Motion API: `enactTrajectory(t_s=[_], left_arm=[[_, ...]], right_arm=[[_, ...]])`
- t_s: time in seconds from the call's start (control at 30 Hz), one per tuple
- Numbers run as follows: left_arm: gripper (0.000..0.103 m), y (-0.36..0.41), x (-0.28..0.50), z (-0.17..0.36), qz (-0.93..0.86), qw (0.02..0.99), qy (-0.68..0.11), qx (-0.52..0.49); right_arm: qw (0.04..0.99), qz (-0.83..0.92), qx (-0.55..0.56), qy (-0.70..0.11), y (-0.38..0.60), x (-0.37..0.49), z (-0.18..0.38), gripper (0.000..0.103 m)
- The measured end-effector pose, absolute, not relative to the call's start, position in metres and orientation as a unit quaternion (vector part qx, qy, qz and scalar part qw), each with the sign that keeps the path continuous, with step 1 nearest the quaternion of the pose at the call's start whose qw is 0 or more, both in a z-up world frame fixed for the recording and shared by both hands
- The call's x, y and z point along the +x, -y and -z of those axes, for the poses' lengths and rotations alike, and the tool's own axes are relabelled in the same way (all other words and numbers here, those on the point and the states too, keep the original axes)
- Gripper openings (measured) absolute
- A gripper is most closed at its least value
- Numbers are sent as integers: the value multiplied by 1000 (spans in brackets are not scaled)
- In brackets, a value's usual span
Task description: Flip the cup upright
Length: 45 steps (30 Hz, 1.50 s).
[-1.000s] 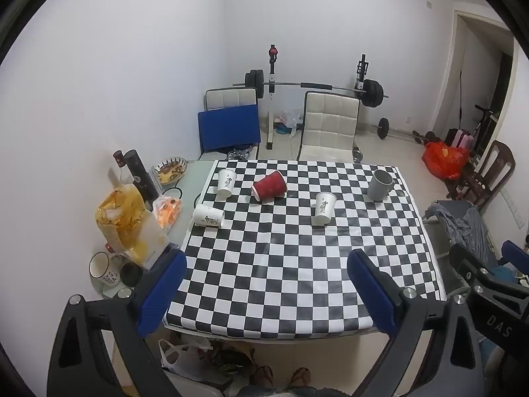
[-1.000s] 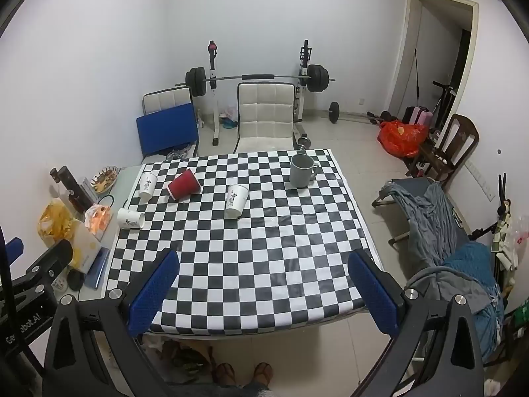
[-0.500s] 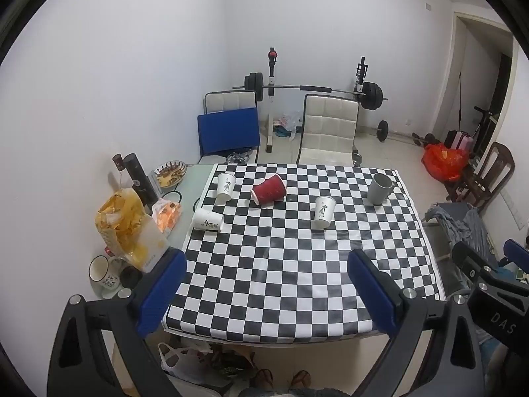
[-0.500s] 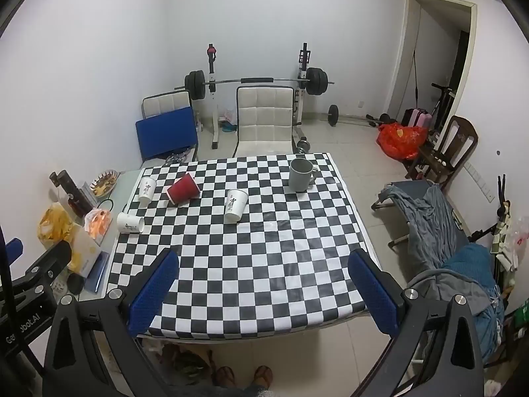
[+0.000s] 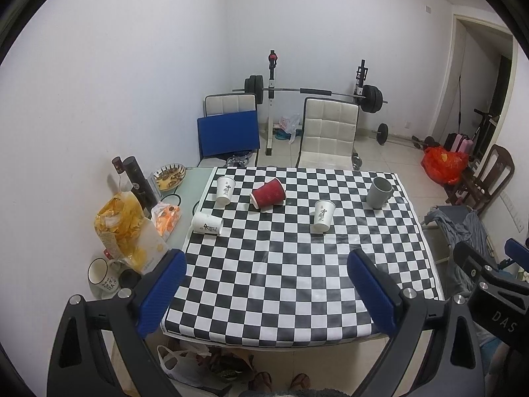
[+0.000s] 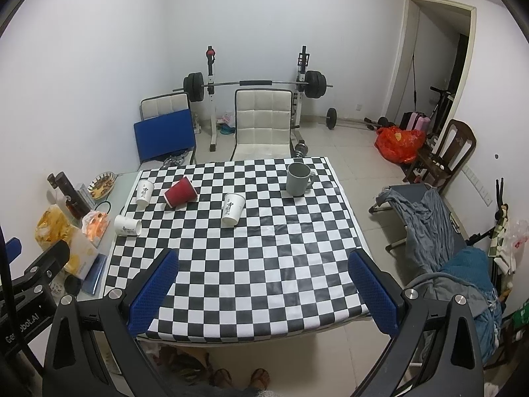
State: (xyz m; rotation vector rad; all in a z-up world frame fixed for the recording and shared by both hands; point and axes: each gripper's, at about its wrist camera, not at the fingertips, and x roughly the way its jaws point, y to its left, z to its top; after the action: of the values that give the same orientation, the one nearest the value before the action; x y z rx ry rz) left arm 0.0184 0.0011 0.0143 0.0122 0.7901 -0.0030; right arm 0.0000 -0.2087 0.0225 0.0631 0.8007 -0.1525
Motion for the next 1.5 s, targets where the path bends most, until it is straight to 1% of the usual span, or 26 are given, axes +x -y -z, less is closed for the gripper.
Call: enactTrajectory(t_s=[1.5], left_arm=[[99,3,15,-24,0,926,-377,3]], right_arm=[[922,73,27,-380,210,5,-35,103]])
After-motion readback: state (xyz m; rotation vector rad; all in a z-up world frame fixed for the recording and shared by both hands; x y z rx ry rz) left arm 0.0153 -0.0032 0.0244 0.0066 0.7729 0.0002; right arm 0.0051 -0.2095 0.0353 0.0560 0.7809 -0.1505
